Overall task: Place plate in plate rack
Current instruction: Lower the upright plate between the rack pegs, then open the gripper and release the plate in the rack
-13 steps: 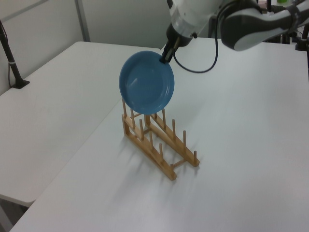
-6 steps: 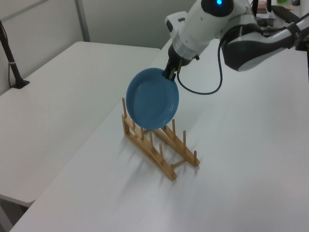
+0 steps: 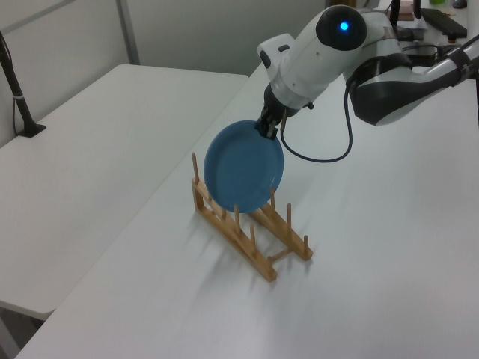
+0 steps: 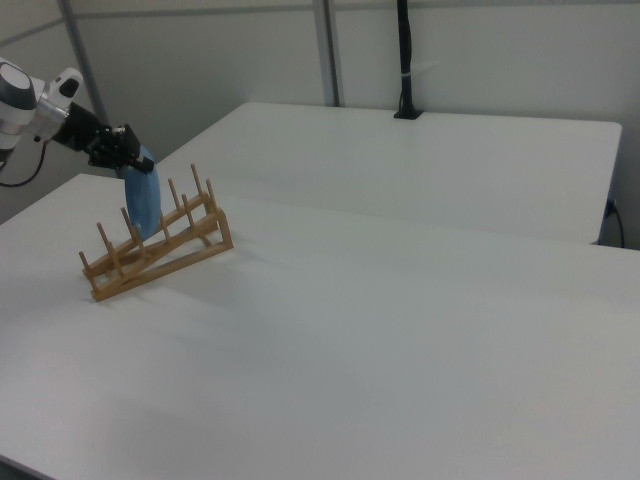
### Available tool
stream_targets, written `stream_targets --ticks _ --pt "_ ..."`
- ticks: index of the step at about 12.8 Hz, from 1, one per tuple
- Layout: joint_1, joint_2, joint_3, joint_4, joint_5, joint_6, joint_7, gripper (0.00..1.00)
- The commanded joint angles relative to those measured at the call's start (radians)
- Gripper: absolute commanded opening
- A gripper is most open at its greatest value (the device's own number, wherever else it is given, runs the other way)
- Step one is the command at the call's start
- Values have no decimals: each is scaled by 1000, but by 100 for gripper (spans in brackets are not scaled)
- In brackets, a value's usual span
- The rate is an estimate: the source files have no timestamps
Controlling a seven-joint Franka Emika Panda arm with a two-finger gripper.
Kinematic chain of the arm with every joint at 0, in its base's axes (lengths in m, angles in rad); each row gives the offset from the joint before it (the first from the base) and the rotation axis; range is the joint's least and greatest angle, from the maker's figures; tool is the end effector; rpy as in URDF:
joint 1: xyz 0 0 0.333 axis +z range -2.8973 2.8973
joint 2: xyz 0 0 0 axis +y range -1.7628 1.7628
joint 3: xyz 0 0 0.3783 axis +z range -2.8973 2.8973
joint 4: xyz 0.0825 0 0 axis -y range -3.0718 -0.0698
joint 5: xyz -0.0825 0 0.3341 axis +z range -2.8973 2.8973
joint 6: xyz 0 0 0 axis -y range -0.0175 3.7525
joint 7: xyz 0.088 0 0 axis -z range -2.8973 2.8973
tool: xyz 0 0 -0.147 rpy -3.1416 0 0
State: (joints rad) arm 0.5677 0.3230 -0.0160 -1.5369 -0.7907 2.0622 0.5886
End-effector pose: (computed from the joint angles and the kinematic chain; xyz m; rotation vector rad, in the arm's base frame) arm 0.5985 0.2968 0.5484 2.5021 0.3541 0.7393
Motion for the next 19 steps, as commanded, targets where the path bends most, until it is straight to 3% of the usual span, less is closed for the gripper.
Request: stream_targets --ticks 1,4,6,8,11,15,19 --pt "12 -22 -12 -29 -22 15 25 71" --pt "15 -27 -12 -22 -22 13 63 80" --pt "26 -33 -12 -19 -19 13 89 93" --pt "31 -42 -10 -6 -16 -11 100 100" --pt "43 -44 -9 27 7 -66 102 100" --pt "24 -106 -18 32 152 -86 71 100" --pt "-67 -176 -30 32 393 -161 -117 100"
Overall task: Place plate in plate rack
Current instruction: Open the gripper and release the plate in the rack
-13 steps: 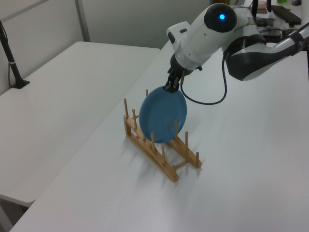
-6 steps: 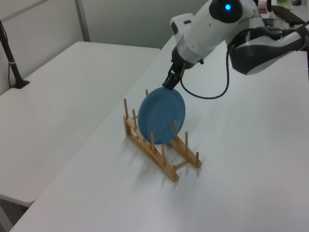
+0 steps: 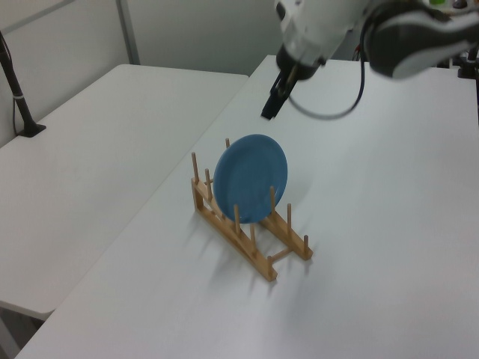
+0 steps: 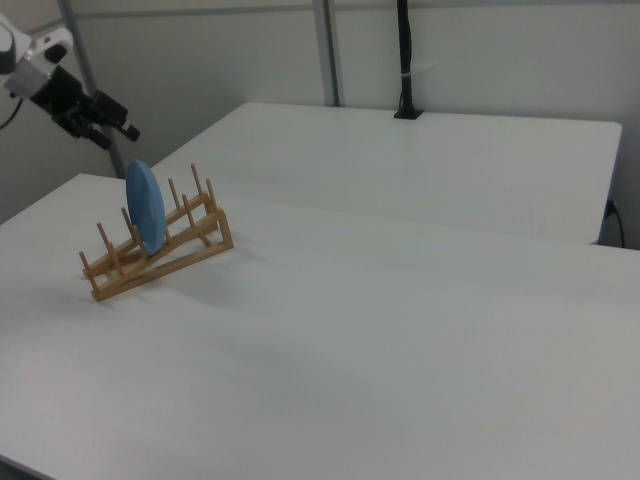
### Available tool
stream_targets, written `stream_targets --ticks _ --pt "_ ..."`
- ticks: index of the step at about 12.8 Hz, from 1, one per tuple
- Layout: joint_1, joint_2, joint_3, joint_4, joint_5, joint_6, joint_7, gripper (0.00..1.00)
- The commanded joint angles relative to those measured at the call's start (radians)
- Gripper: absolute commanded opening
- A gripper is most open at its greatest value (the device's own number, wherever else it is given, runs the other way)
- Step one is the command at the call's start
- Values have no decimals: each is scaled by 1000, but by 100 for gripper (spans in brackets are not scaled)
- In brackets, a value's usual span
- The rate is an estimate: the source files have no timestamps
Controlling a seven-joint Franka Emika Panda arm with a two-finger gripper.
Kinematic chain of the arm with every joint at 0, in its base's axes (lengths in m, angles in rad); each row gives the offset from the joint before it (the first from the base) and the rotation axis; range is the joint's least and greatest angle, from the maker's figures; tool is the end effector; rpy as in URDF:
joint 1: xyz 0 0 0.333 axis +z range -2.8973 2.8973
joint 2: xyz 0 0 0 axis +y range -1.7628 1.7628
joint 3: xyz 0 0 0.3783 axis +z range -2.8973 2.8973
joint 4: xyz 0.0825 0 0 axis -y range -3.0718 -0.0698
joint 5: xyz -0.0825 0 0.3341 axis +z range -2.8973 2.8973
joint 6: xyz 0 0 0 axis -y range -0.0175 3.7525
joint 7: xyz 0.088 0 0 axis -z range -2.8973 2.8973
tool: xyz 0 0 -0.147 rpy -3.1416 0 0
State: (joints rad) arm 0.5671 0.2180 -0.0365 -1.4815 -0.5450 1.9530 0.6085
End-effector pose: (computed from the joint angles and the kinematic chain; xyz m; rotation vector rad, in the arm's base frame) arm 0.5676 0.2740 0.6186 2.7369 0.0906 0.7009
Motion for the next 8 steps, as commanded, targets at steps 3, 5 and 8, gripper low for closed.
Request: stream_targets --ticks 3,5,8 --pt "-148 -89 -8 -23 243 -112 -235 100" --pt "-203 -101 -8 -23 315 -157 -307 100" --pt "-298 -135 -10 -25 420 -247 -439 100"
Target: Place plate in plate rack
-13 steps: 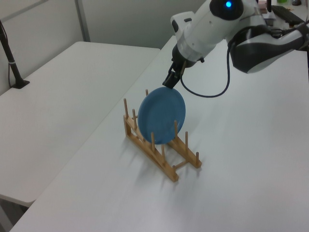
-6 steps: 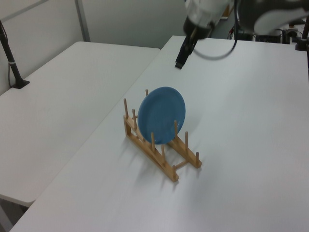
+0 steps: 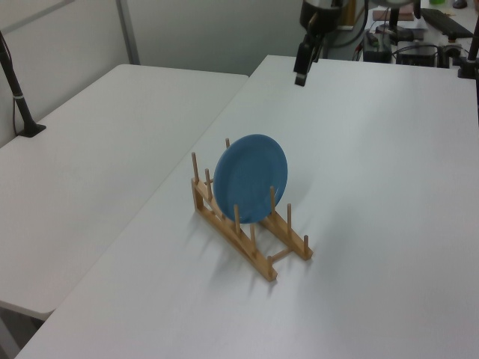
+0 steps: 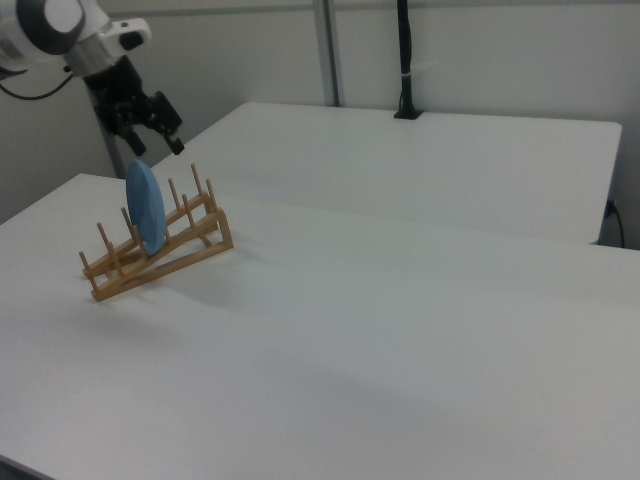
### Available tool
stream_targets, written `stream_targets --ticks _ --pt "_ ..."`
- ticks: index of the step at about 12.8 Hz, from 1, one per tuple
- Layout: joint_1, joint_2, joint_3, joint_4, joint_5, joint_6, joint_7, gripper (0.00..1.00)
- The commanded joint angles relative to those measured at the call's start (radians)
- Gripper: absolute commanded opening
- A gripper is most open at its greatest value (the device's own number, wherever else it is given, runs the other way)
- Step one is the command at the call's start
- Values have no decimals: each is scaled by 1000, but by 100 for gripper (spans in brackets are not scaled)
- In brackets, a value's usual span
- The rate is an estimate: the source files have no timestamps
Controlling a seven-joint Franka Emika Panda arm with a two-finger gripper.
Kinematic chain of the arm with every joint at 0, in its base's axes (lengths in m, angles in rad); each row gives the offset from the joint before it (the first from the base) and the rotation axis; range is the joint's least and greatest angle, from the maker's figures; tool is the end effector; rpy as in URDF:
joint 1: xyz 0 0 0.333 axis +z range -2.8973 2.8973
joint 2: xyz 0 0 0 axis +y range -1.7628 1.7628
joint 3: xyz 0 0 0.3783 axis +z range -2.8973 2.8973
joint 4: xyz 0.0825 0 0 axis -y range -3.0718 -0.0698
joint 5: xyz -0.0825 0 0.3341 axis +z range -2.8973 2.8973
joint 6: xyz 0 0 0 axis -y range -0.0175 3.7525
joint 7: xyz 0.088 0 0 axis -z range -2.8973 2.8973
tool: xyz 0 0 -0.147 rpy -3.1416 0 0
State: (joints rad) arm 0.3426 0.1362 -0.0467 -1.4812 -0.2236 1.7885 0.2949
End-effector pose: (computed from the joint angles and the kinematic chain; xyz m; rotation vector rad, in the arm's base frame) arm 0.5646 0.1455 0.6369 2.9533 0.0468 0.3413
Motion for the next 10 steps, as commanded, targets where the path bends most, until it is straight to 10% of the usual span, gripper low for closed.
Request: stream_targets --ticks 1,10 --pt "-105 -66 1 -25 124 -118 -166 100" --pt "-290 -113 4 -65 167 -244 -325 100"
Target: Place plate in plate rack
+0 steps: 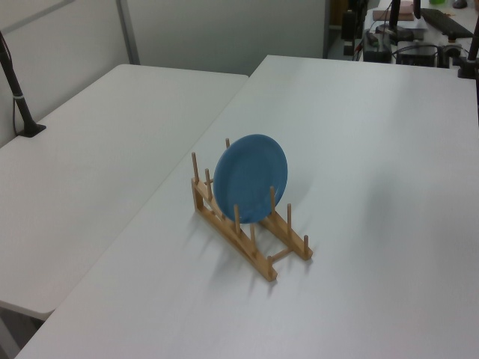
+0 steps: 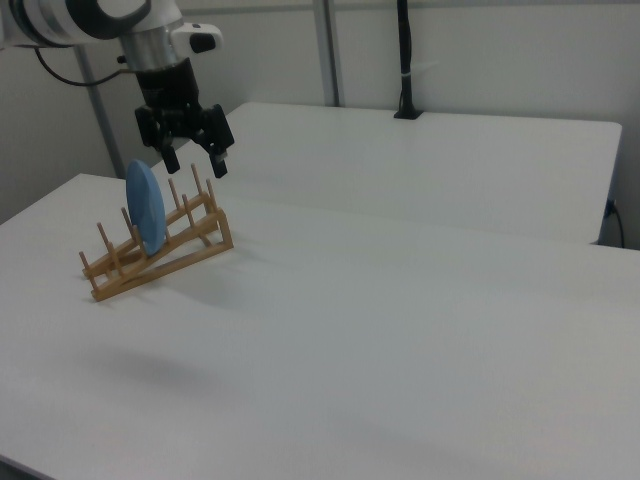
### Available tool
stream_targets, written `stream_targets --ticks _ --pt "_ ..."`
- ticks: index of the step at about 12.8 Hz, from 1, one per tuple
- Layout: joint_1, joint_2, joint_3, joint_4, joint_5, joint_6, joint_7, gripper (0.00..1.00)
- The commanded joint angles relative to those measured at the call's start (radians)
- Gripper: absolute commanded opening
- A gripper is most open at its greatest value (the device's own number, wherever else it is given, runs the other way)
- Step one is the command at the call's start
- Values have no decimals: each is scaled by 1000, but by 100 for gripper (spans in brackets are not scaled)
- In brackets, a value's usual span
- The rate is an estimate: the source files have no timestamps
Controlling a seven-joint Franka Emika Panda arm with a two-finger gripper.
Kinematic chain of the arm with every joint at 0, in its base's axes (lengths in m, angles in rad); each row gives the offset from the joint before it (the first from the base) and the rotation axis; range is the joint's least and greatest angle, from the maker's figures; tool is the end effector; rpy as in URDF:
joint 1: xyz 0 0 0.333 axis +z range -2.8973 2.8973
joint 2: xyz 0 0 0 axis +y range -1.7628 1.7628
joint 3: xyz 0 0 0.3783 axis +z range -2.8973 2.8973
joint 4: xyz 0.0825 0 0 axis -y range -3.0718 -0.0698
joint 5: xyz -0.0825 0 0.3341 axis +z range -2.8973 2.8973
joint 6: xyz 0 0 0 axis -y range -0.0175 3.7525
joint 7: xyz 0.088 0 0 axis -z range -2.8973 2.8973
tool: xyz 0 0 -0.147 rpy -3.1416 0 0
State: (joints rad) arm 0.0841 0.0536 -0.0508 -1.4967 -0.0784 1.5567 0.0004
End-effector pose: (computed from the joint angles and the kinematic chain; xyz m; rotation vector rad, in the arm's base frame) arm 0.5240 0.0067 0.6498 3.0602 0.0484 0.0120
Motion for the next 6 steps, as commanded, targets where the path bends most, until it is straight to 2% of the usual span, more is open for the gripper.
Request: stream_targets --ticks 1,6 --pt "-44 -28 8 -51 22 -10 -31 100" --pt "-49 -24 9 -51 20 -13 -28 100"
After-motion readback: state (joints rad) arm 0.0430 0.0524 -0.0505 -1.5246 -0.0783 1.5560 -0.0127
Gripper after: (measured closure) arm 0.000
